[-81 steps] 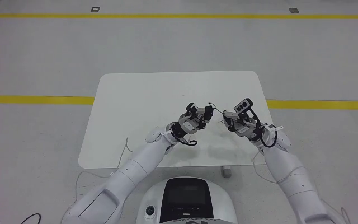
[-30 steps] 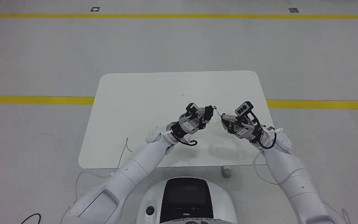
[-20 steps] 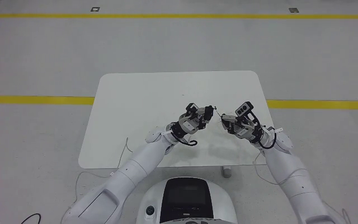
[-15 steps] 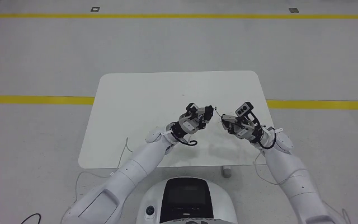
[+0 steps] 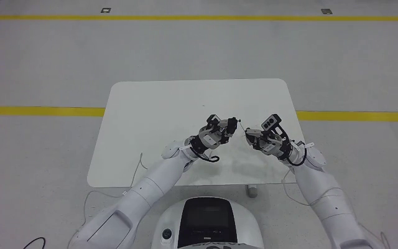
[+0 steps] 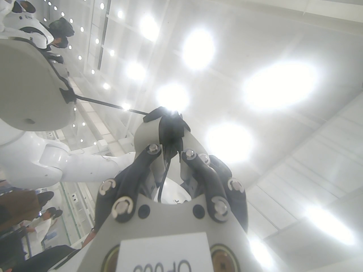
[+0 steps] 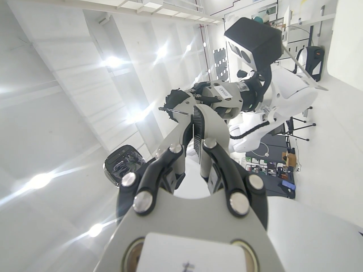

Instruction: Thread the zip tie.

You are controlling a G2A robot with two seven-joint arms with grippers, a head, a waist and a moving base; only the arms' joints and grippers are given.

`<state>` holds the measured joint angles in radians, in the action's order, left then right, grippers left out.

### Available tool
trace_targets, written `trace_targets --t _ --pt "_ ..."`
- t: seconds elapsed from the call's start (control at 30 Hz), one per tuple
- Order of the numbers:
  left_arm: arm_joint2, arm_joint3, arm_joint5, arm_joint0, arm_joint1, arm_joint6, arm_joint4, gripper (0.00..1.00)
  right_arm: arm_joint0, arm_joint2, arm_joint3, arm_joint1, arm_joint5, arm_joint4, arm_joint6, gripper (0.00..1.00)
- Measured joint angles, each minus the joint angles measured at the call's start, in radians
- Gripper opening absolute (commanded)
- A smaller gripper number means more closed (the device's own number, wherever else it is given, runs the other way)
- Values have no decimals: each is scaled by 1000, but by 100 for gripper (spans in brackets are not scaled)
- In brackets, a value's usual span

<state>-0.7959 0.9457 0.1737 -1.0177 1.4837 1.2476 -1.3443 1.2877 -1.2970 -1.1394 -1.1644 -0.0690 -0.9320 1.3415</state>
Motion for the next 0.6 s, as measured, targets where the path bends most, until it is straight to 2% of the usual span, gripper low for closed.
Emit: trace_targets --t 0.6 --pt "0 0 0 0 0 0 0 0 4 -2 6 3 -6 20 -2 0"
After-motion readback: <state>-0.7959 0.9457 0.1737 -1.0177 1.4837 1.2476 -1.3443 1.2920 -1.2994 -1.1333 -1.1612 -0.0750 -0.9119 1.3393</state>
